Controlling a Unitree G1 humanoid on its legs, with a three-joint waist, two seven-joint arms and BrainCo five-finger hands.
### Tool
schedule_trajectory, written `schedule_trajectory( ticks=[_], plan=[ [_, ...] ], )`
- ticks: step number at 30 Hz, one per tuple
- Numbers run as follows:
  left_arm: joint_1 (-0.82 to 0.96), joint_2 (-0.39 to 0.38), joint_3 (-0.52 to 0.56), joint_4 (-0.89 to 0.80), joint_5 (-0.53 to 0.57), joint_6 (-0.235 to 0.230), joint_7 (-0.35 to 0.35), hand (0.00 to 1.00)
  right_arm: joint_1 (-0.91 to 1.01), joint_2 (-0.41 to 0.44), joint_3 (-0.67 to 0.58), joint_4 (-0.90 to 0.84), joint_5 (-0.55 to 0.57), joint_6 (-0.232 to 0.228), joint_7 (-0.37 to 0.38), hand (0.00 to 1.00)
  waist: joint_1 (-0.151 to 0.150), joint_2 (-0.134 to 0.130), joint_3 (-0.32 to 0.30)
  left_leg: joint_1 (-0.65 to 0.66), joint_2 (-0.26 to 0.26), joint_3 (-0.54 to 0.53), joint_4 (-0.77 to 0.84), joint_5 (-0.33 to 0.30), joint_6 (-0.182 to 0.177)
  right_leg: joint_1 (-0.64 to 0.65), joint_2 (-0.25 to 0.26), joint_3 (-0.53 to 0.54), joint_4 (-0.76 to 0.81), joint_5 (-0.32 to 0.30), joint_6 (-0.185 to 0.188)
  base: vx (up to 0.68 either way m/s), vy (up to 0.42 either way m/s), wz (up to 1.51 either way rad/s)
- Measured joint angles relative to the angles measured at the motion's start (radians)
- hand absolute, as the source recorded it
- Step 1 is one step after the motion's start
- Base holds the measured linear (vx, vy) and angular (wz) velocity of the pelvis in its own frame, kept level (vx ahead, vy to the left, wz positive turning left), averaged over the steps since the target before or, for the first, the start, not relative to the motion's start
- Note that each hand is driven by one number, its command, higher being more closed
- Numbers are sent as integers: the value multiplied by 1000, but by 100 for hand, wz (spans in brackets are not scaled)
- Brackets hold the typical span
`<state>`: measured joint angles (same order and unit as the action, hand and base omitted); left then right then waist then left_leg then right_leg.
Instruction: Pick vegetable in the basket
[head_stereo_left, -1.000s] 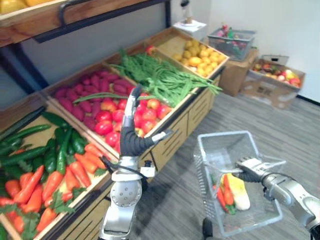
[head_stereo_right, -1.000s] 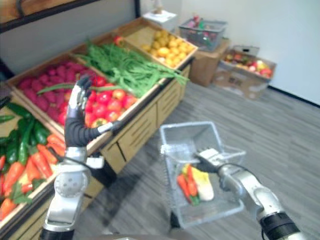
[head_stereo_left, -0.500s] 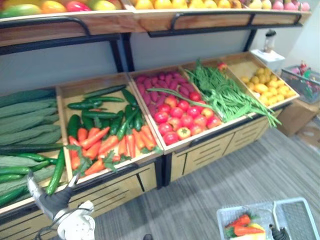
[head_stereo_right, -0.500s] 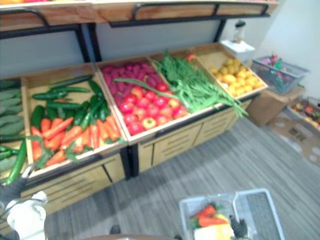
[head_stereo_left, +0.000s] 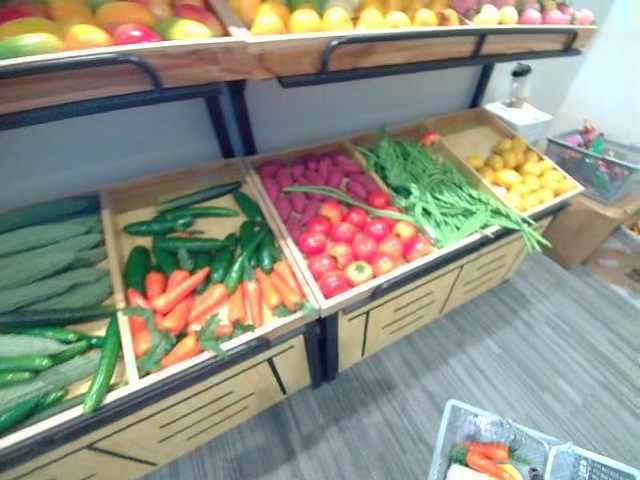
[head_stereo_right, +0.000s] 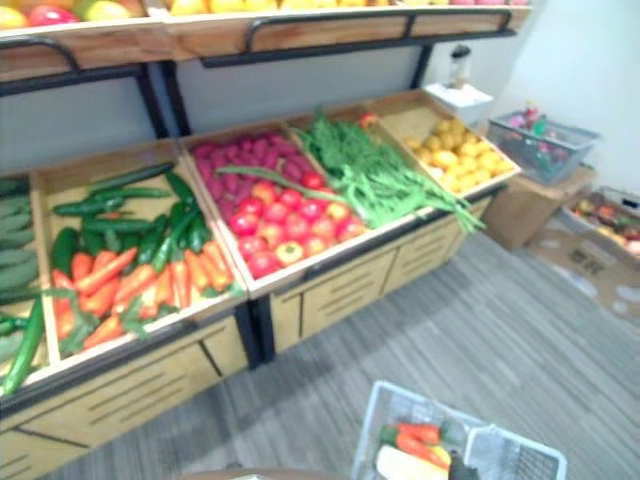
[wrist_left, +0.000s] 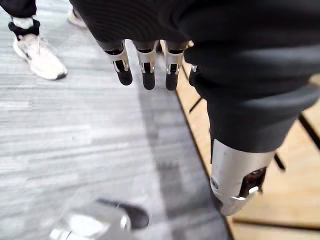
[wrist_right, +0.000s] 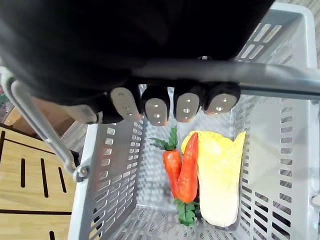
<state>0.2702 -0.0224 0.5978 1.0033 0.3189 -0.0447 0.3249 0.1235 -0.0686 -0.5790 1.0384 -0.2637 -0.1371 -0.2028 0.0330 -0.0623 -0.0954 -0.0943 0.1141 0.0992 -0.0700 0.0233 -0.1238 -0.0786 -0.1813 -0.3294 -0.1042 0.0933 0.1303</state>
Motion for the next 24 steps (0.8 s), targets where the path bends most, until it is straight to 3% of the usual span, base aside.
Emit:
schedule_trajectory(
  ticks=[2, 4, 6, 14, 16, 19, 20, 21, 23, 24],
  plan=[
    [-19, 34, -49, 23, 7, 0, -72, 0, -8, -1, 3, 1, -4, 1, 11, 100, -5, 1, 0, 11, 3, 22, 0, -3, -1, -3, 4, 22, 0, 6, 0, 107, -5, -32],
    [-45, 51, -78, 35, 4, 0, -101, 0, -13, -2, 30, 10, -5, 2, 15, 100, -13, 2, 0, 19, 4, 33, 2, -9, -5, -3, 6, 39, 0, 7, 0, 74, -4, -22],
    [-61, 59, -108, 39, -12, 1, -107, 0, -29, 0, 62, 33, -5, 1, 19, 100, -30, 2, 3, 29, 6, 47, 1, -17, -7, -3, 8, 50, 0, 6, -1, 61, 0, -22],
    [-90, 68, -168, 64, -61, 3, -88, 0, -46, 1, 114, 48, 0, 1, 39, 100, -43, 0, 17, 66, 5, 103, 7, -49, -7, -3, 8, 105, 2, 1, 2, 30, 4, -20],
    [-91, 73, -169, 63, -61, 2, -88, 0, -54, 0, 112, 51, 6, 0, 39, 100, -43, 1, 28, 65, 9, 120, 64, -89, -5, -5, 5, 130, 30, -13, 4, 20, 17, -38],
    [-109, 64, -182, 61, -61, 1, -87, 0, -68, -1, 69, 36, 39, -15, 38, 100, -55, 31, 83, -10, 69, 145, 386, -280, 6, -53, 13, 199, 201, -90, 18, -35, 46, -55],
    [-111, 64, -187, 61, -61, 1, -87, 0, -69, 1, 63, 32, 48, -18, 38, 100, -56, 33, 87, -18, 79, 157, 418, -299, 9, -61, 17, 213, 217, -91, 18, -42, 106, -70],
    [-122, 67, -194, 61, -58, 2, -83, 0, -72, 13, 53, 16, 51, -20, 38, 100, -60, 30, 102, -26, 92, 190, 467, -326, 15, -80, 24, 241, 238, -76, 25, -54, 134, -95],
    [-138, 66, -201, 59, -37, 3, -65, 0, -76, 46, 59, -44, 70, -22, 36, 100, -58, 36, 130, -26, 133, 266, 511, -358, 26, -139, 58, 268, 269, 7, -14, -145, 172, -123],
    [-138, 66, -207, 50, -29, 3, -63, 0, -83, 63, 74, -66, 70, -23, 35, 100, -55, 31, 134, -21, 149, 328, 511, -361, 35, -173, 76, 264, 248, 85, -40, -260, 208, -181]
  ],
)
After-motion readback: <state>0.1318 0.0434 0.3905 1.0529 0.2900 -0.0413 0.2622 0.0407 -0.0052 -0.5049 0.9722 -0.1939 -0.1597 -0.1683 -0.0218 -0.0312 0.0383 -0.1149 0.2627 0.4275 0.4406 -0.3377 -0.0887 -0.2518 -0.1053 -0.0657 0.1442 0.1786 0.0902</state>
